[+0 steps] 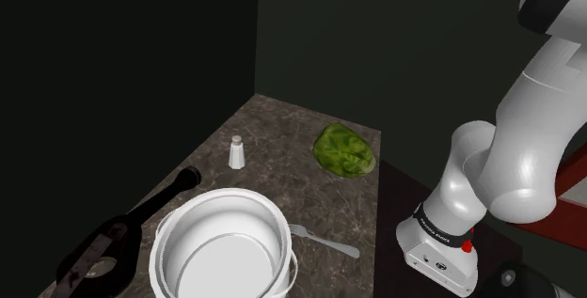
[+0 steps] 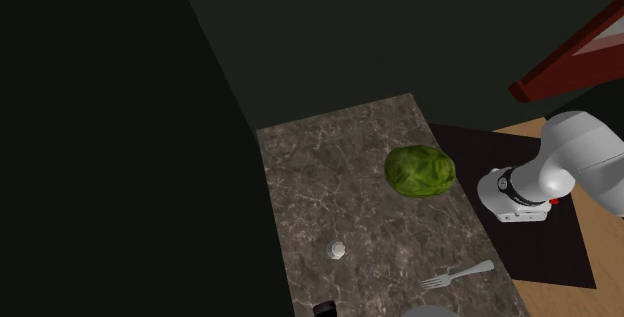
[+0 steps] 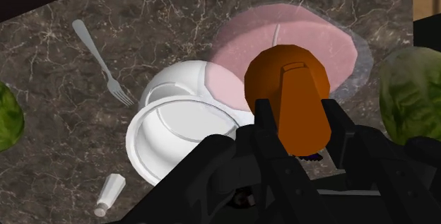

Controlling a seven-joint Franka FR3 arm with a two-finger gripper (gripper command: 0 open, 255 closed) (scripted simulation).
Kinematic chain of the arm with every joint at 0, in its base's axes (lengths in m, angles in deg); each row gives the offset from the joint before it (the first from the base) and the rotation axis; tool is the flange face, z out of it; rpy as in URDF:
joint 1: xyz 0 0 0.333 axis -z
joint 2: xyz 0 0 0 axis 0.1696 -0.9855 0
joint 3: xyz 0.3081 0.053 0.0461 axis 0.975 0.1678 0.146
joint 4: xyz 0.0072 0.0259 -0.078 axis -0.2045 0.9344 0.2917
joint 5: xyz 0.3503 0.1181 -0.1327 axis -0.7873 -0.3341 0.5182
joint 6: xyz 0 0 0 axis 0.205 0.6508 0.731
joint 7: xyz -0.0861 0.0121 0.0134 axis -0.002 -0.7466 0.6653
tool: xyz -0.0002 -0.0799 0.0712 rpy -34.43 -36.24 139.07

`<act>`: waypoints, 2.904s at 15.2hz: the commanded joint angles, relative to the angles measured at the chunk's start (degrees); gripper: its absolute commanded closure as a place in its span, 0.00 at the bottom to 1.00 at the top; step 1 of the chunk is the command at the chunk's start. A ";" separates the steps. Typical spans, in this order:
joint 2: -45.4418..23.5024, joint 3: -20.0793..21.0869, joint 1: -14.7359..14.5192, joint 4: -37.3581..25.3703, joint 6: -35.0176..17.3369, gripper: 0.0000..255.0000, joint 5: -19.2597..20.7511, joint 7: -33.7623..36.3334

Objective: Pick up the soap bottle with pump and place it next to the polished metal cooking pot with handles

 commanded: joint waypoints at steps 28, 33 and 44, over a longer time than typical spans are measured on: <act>2.24 -0.72 1.27 24.08 -22.96 1.00 -1.58 0.07; 0.70 -0.65 0.98 26.92 -26.56 1.00 -0.01 1.34; -2.18 -0.89 0.27 30.23 -31.25 1.00 3.07 3.71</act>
